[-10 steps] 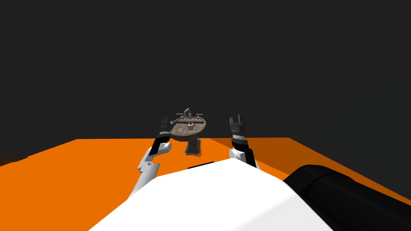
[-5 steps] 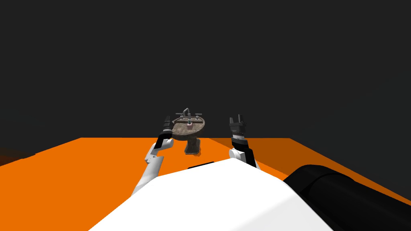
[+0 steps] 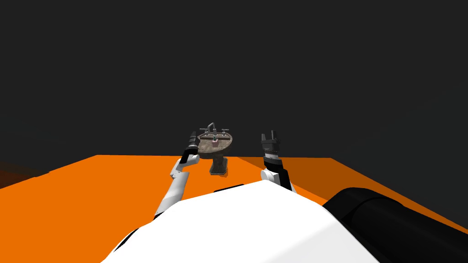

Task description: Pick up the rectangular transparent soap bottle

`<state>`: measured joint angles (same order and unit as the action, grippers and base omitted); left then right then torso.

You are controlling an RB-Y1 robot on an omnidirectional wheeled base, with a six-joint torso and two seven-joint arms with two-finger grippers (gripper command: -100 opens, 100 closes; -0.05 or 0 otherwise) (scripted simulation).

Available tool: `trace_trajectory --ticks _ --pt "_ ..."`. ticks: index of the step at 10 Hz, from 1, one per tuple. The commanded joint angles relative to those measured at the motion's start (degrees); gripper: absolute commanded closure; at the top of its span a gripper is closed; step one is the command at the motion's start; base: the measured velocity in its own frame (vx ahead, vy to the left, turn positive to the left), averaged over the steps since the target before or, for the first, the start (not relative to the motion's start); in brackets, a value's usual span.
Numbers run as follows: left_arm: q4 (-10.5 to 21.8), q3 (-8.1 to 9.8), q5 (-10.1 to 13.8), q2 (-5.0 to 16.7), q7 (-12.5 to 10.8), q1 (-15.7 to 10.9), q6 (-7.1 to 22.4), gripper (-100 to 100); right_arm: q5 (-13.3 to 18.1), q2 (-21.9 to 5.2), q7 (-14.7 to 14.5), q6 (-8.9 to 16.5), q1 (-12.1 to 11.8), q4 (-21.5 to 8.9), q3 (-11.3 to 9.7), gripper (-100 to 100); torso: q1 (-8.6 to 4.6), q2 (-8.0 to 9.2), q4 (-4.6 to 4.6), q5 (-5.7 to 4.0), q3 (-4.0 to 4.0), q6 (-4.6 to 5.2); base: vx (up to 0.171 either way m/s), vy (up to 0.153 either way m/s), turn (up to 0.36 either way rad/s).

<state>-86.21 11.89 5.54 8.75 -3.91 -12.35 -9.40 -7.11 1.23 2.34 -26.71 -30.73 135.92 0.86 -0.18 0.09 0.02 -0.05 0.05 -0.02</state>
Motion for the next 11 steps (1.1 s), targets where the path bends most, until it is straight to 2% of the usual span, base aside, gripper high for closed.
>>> trace_trajectory --ticks 1,2,3,4,5,6,7,8,9,10,11 --pt "1.9 0.15 0.0 0.1 0.0 -0.9 -0.2 -100 0.0 0.0 0.0 0.0 0.0 0.0 0.0 0 0.0 0.0 0.0 0.0 0.0 0.0 -0.014 -0.021 -0.005" --pt "4.2 0.63 0.1 0.1 0.1 -3.4 0.9 -100 0.0 0.0 0.0 0.0 0.0 0.0 0.0 0 0.09 -0.04 0.0 0.02 -0.02 0.0 -0.026 -0.035 0.035" --pt "6.4 1.08 0.2 0.1 0.1 -5.3 2.0 -100 0.0 0.0 0.0 0.0 0.0 0.0 0.0 0 0.06 -0.03 0.0 0.01 -0.02 0.0 -0.029 -0.064 0.045" --pt "8.2 1.08 0.2 0.1 0.1 -5.9 2.0 -100 0.0 0.0 0.0 0.0 0.0 0.0 0.0 0 -0.03 -0.03 0.0 -0.01 -0.01 0.0 -0.028 -0.058 0.028" --pt "10.3 1.49 0.3 0.0 0.1 -8.3 3.1 -100 0.0 0.0 0.0 0.0 0.0 0.0 0.0 0 -0.04 -0.02 0.0 -0.01 -0.01 0.01 -0.03 -0.068 0.041" --pt "11.3 1.49 0.3 0.0 0.1 -8.4 3.1 -100 0.0 0.0 0.0 0.0 0.0 0.0 0.0 0 -0.08 -0.02 0.0 -0.02 -0.01 0.01 -0.024 -0.052 0.018" --pt "13.6 1.85 0.5 0.0 0.1 -10.7 4.2 -100 0.0 0.0 0.0 0.0 0.0 0.0 0.0 0 -0.02 -0.02 0.0 -0.01 -0.01 0.0 -0.035 -0.044 0.035" --pt "14.4 1.85 0.5 0.0 0.1 -10.7 4.2 -100 0.0 0.0 0.0 0.0 0.0 0.0 0.0 0 0.0 0.0 0.0 0.0 0.0 0.0 -0.025 -0.036 0.021" --pt "16.4 2.18 0.6 0.0 0.0 -13.0 5.3 -100 0.0 0.0 0.0 0.0 0.0 0.0 0.0 0 0.04 -0.02 0.0 0.01 -0.01 0.0 -0.012 -0.045 0.037" --pt "17.3 2.18 0.6 0.0 0.0 -13.0 5.3 -100 0.0 0.0 0.0 0.0 0.0 0.0 0.0 0 0.01 -0.06 -0.01 0.0 -0.03 0.0 -0.01 -0.04 0.019" --pt "19.3 2.47 0.7 -0.1 -0.1 -15.1 6.3 -100 0.0 0.0 0.0 0.0 0.0 0.0 0.0 0 0.03 -0.08 -0.01 0.0 -0.04 0.0 -0.022 -0.042 0.045"
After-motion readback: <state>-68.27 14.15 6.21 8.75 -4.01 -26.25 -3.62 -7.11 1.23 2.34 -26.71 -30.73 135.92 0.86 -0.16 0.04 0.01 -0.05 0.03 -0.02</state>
